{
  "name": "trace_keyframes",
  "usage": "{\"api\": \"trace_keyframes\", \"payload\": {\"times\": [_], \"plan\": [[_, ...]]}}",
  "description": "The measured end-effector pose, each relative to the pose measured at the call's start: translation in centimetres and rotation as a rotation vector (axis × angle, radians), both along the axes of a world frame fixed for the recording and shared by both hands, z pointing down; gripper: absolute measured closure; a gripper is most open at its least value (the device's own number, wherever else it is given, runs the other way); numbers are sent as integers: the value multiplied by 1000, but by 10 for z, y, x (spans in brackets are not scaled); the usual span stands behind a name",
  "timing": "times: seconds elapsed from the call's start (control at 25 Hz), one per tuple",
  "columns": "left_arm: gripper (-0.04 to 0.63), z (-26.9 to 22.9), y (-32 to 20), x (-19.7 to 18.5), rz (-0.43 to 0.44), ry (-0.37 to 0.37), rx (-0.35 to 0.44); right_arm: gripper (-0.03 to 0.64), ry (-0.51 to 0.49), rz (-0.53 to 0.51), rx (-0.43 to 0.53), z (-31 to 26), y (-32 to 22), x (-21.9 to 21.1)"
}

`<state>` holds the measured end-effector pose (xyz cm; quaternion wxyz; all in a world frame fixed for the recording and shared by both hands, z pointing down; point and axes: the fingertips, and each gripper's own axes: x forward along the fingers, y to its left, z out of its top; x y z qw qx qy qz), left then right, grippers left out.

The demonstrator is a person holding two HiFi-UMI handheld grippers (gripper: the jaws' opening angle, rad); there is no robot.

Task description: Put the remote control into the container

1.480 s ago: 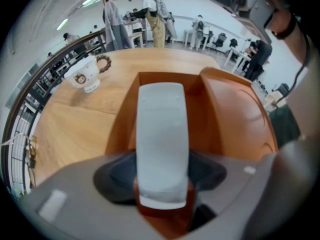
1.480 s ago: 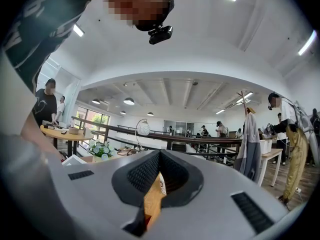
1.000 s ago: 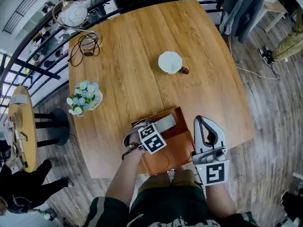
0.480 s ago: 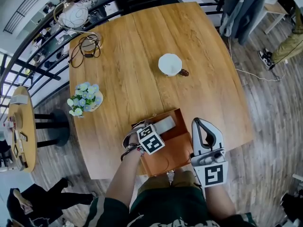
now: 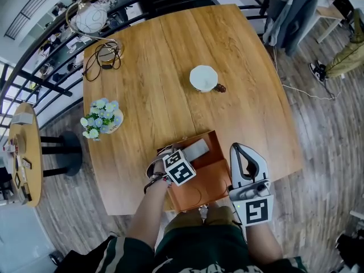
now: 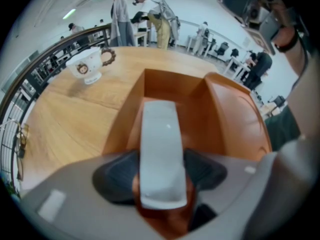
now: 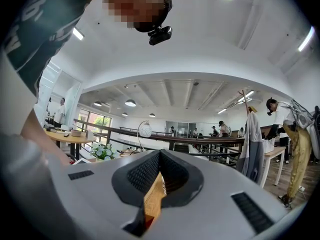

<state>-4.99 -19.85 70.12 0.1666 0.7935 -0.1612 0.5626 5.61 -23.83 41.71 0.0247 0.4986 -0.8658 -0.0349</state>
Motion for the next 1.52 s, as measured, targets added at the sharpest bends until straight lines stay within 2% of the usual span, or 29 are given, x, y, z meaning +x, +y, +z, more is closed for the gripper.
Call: {"api": "trace_keyframes", "payload": {"times": [0.44, 1.04, 1.28, 1.52], "plan": [[290, -11, 0, -2, -35, 18, 13, 601, 2, -47, -10, 1, 6, -13], [321, -70, 2, -10, -136, 85, 94, 600, -6, -110, 2, -26, 26, -34], [344, -94, 15, -7, -168, 125, 130, 600, 8, -120, -6, -38, 41, -37], [407, -123, 22, -6, -224, 204, 188, 600, 1, -143, 27, -52, 57, -43]]}}
